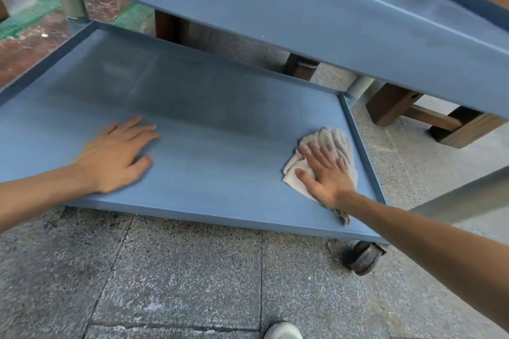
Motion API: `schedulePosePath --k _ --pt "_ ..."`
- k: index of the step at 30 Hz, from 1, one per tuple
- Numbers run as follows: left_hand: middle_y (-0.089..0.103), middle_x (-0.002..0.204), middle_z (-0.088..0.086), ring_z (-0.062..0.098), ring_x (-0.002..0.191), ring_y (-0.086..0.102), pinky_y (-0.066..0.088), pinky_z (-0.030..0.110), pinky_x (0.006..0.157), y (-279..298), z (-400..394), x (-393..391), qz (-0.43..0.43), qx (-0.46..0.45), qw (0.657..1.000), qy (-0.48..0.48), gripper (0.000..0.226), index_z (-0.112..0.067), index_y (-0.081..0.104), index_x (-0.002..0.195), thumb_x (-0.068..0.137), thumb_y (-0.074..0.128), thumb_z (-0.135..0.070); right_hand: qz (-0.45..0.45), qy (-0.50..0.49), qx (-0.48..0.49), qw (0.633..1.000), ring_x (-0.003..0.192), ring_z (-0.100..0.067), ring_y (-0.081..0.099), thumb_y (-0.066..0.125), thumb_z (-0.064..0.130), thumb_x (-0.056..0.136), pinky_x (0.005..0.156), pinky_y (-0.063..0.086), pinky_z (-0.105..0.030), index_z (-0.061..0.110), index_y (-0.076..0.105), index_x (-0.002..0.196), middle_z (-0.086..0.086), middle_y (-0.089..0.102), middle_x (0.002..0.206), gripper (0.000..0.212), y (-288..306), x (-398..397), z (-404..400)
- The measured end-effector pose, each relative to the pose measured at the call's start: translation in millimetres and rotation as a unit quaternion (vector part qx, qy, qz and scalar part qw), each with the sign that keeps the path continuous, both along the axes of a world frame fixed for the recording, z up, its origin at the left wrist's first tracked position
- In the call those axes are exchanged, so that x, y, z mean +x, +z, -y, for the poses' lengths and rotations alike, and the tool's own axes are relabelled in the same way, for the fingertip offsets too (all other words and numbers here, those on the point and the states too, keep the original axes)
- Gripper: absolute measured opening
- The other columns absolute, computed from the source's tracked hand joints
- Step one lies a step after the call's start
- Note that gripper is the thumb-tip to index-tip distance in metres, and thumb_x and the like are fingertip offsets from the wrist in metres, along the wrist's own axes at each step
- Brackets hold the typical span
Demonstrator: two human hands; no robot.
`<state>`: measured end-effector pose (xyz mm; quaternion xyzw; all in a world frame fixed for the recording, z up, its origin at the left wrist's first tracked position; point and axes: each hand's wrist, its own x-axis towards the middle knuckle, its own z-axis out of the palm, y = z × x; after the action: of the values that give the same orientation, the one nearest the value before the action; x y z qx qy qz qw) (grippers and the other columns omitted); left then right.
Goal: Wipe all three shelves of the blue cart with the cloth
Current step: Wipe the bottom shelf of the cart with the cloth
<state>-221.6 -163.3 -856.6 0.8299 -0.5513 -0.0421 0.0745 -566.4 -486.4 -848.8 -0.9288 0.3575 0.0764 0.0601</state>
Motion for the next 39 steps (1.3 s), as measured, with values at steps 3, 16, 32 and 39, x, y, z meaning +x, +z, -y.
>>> schedulePosePath --k 3,16,32,39 --pt "0.033 0.162 0.003 0.026 0.154 0.014 0.014 0.047 0.122 7.9 41.2 -35.3 -0.018 -0.009 0.998 -0.060 0.083 -0.015 0.048 0.146 0.081 0.019 -0.060 0.007 -0.049 0.013 0.999 0.157 -0.012 -0.013 0.018 0.077 0.095 0.126 -0.010 -0.045 0.056 -0.002 0.158 0.020 -0.010 0.169 0.069 -1.8 -7.2 -4.1" --pt "-0.003 0.168 -0.009 0.011 0.154 -0.007 -0.005 0.037 0.125 -17.2 125.4 -157.0 -0.042 0.005 0.988 -0.146 0.087 -0.029 0.008 0.160 0.081 -0.009 -0.060 0.126 -0.364 0.114 0.916 0.159 -0.024 0.003 0.026 0.049 0.106 0.127 0.002 -0.054 0.029 0.012 0.164 -0.001 0.008 0.173 0.063 2.0 -22.8 -23.7" --pt "-0.004 0.168 -0.010 0.011 0.154 -0.007 -0.003 0.037 0.125 -17.6 123.0 -157.4 -0.040 0.000 0.989 -0.141 0.086 -0.030 0.006 0.160 0.081 -0.010 -0.060 -0.122 -0.008 -0.065 0.990 0.154 -0.014 -0.022 -0.013 0.072 0.090 0.123 -0.008 -0.058 0.063 -0.027 0.145 0.006 -0.029 0.167 0.058 15.1 -87.2 19.3" --pt "-0.004 0.168 -0.009 0.011 0.154 -0.008 -0.003 0.039 0.125 -17.5 123.0 -159.8 -0.038 -0.002 0.990 -0.137 0.087 -0.029 0.006 0.160 0.080 -0.011 -0.059 -0.084 -0.170 -0.009 0.982 0.155 -0.018 -0.022 -0.009 0.078 0.085 0.120 -0.018 -0.053 0.055 -0.017 0.154 0.000 -0.028 0.166 0.073 9.8 -76.5 -24.6"
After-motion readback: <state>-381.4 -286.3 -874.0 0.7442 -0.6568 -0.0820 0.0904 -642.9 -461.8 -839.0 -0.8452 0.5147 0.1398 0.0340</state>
